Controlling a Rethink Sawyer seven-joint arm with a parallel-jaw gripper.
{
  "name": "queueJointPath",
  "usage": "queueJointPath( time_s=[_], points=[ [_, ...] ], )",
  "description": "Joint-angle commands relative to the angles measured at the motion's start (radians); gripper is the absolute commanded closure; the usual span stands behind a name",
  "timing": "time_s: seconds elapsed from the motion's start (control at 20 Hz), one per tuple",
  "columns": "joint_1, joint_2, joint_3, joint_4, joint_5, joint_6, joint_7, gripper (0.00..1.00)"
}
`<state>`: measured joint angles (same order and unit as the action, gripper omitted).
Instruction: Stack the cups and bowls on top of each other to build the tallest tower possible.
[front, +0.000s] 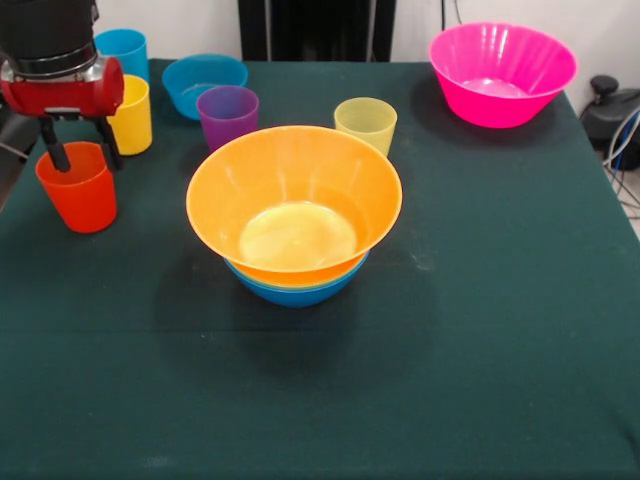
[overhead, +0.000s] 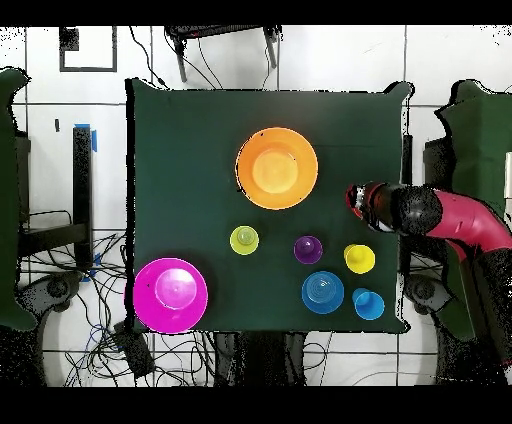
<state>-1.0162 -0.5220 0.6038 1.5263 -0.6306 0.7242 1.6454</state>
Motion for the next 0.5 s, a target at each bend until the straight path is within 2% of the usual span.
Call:
queueJointPath(
  time_s=[0.05, 0.5],
  points=[
    [0.054, 0.023, -0.079, 0.075, -0.056, -0.065, 0.036, 0.0],
    [0.11, -0.006, -0.13, 0.121, -0.063, -0.122, 0.088, 0.0]
  ],
)
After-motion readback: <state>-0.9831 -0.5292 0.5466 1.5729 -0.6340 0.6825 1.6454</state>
